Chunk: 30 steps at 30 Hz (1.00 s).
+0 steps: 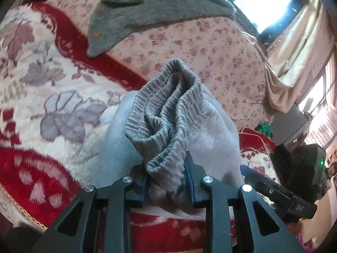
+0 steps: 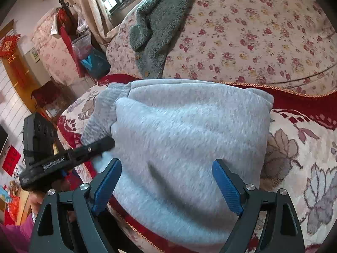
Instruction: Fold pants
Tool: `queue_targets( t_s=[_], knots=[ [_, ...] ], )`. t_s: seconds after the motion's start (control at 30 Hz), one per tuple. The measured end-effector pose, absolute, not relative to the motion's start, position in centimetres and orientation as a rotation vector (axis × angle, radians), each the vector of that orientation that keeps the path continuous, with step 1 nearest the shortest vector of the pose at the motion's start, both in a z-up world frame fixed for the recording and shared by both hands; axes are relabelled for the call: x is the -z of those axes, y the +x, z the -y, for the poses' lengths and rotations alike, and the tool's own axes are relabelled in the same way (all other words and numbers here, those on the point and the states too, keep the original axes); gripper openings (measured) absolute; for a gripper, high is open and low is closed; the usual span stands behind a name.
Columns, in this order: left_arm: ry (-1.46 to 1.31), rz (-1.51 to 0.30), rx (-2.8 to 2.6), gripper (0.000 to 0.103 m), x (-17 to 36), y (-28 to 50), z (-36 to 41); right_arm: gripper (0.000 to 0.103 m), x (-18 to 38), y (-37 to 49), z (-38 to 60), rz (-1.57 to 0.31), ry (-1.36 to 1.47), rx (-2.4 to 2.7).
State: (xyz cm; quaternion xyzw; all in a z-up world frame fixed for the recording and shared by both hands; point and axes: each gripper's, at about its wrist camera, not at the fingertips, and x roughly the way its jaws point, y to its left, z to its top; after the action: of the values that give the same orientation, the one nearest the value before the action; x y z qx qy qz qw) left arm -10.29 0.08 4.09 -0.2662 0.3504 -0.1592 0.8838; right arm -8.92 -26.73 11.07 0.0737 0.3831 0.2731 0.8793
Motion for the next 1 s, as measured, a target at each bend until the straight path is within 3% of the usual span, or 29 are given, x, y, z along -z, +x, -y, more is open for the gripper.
queue_targets(
  t_s=[0.07, 0.23, 0.3, 0.47, 1.0],
  knots=[
    [-0.530, -0.723, 0.318, 0.029, -4.0, -10.2, 0.3, 0.094, -10.6, -8.6, 26.2, -0.790, 0.132, -0.566],
    [-0.373, -0.693, 0.232, 0.049, -5.6, -10.6, 2.2, 0.098, -10.6, -8.4, 25.4, -0.792, 0.070, -0.526],
    [-0.348, -0.677, 0.202, 0.069, -6.2, -10.9, 2.4, 0.098, -10.7, -8.4, 25.7, -0.799, 0.077, -0.512],
    [-0.289, -0.628, 0.142, 0.085, -8.3, -11.8, 2.8, 0.098, -11.3, -8.7, 26.6, -0.822, 0.091, -0.459],
    [-0.072, -0.585, 0.070, 0.091, -11.2, -12.2, 9.2, 0.098, -13.1, -11.2, 30.1, -0.743, 0.065, -0.293]
  ],
)
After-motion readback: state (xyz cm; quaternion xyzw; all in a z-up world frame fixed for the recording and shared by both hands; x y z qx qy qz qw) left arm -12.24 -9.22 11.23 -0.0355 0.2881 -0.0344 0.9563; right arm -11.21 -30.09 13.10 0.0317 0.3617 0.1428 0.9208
